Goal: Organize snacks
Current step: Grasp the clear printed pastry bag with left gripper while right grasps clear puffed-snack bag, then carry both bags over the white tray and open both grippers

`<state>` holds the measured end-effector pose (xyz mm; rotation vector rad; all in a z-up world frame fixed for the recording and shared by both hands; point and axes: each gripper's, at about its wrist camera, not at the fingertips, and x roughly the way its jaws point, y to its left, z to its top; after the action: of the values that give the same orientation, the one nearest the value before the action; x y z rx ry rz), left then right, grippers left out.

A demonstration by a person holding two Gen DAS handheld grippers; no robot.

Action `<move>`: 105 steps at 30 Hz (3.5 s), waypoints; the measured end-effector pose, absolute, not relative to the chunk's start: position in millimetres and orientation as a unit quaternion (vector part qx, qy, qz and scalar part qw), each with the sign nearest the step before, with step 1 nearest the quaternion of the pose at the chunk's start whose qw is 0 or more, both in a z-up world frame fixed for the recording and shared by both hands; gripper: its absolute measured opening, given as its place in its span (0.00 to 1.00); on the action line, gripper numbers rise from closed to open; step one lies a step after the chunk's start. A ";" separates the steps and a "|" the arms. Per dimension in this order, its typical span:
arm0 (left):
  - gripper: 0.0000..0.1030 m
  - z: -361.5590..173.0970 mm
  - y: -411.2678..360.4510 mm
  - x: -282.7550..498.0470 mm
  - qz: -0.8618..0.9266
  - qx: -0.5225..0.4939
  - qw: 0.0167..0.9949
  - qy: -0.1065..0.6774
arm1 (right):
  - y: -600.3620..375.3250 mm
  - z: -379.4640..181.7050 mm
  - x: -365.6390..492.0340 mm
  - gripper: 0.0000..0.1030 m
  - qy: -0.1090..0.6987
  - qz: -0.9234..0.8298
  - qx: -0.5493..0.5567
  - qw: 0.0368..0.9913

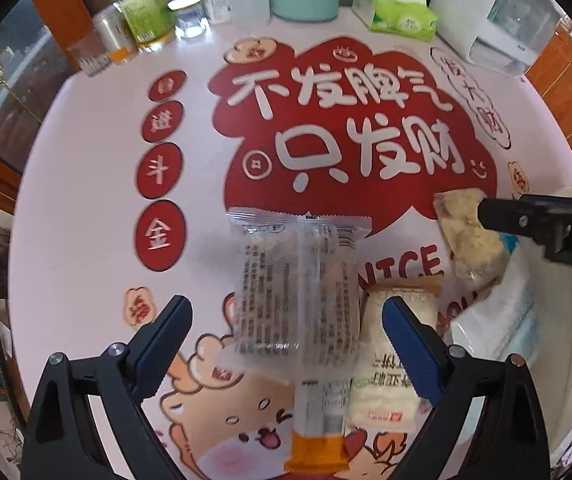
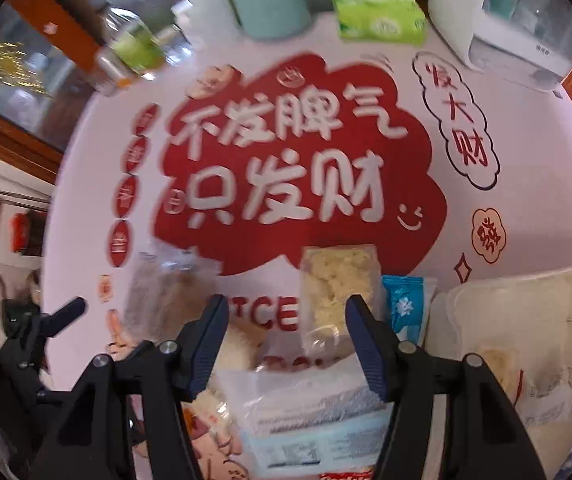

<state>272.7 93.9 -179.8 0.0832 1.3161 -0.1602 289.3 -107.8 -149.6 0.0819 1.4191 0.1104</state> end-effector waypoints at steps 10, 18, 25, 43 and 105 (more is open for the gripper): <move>0.93 -216.0 97.3 287.5 -0.063 0.027 0.761 0.645 | -100.4 -203.4 300.8 0.60 0.685 -0.002 -0.036 0.728; 0.92 -232.9 91.7 291.6 -0.058 0.021 0.750 0.659 | -102.8 -223.9 305.5 0.59 0.684 -0.018 -0.067 0.726; 0.67 -231.0 89.0 289.2 -0.052 0.018 0.758 0.650 | -97.4 -219.3 293.4 0.33 0.658 -0.017 -0.092 0.747; 0.64 -98.0 98.5 222.5 -0.047 -0.001 0.833 0.551 | -112.8 -82.7 214.8 0.30 0.498 0.088 0.067 0.860; 0.92 -3.3 -215.6 76.5 -0.164 0.195 0.894 0.369 | -361.0 -30.8 -2.4 0.44 0.359 -0.100 0.160 0.914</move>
<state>76.5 -215.6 -3.3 0.4053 0.7652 -0.3409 -2.4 -361.0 -30.8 0.3289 0.7398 -0.2061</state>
